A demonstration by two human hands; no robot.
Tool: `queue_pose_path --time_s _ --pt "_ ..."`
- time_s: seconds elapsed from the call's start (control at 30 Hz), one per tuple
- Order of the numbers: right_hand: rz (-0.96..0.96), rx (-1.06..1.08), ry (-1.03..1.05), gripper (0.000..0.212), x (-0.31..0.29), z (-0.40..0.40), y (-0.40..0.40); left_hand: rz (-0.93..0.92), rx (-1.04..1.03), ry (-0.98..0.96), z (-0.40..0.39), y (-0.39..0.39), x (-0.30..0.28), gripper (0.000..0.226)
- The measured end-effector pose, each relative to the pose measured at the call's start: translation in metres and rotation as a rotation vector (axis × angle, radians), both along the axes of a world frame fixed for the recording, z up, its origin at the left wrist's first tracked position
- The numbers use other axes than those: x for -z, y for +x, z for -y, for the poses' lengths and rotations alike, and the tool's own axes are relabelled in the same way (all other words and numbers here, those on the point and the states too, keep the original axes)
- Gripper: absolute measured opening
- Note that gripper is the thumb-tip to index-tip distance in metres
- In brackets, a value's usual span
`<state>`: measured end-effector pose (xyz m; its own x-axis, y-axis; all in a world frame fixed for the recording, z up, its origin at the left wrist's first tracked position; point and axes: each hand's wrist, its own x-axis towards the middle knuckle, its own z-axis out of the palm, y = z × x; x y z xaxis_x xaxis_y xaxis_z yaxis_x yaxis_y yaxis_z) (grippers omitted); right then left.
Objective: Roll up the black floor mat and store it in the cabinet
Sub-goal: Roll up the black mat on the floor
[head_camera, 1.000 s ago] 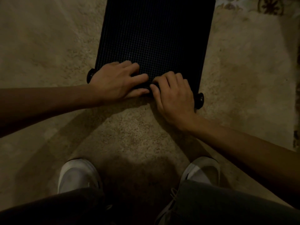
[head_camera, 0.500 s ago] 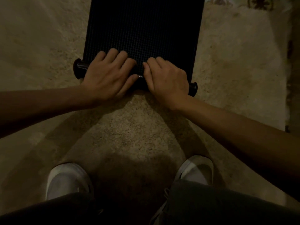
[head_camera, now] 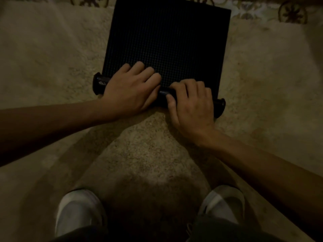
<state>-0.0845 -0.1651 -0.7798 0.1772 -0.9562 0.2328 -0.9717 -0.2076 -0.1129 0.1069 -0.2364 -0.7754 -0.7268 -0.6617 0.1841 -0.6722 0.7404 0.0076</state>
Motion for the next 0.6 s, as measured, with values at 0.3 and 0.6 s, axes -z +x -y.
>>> queue_pose_path --time_s 0.3,0.6 --pt "0.017 0.002 0.039 0.053 -0.001 0.029 -0.007 -0.075 -0.128 0.017 0.008 0.0 -0.003 0.031" --pt "0.1 0.031 0.006 0.041 -0.001 0.036 -0.009 -0.025 -0.084 -0.019 0.013 0.004 0.003 0.039"
